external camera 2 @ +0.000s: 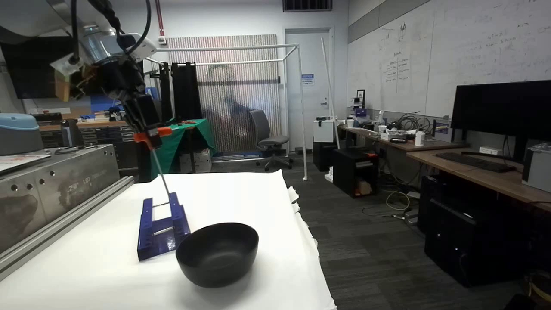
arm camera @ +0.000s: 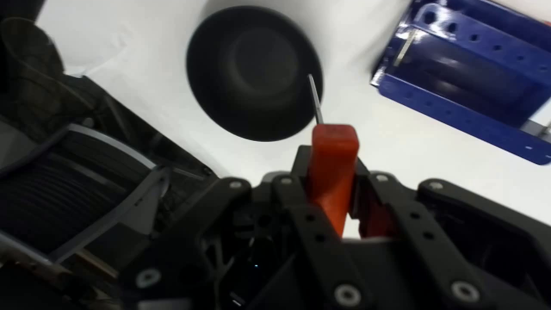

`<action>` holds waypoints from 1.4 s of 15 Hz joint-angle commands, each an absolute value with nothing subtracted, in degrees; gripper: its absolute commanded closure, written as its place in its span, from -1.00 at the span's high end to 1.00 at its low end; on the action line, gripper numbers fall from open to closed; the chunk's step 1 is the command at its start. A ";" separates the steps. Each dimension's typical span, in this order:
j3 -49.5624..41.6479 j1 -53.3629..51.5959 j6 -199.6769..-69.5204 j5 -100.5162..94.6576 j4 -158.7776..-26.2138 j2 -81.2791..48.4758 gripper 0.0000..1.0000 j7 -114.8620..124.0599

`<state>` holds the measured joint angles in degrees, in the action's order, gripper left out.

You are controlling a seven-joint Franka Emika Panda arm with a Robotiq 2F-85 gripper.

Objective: Place the wrench in the black bowl

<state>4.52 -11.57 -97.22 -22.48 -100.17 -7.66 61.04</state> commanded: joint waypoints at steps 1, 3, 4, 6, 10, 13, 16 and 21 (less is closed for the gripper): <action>4.25 -11.17 -90.38 -27.17 -99.01 -12.24 -0.89 61.26; 3.95 -11.05 -91.16 -28.11 -99.37 -15.85 -0.88 60.22; 3.69 -11.30 -92.35 -29.21 -99.48 -17.74 -0.88 60.70; 2.91 -12.05 -94.26 -32.40 -99.29 -21.62 -0.88 62.40; 1.65 -12.49 -96.77 -35.31 -98.70 -26.61 -0.86 63.51; 0.86 -12.33 -97.47 -35.65 -98.49 -28.21 -0.07 63.70; 0.31 -11.98 -98.21 -34.98 -98.85 -28.20 0.35 63.65; 1.60 -8.53 -107.67 -28.28 -104.02 -21.28 0.99 54.96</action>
<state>1.09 -10.41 -102.16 -32.13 -100.18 -27.13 60.18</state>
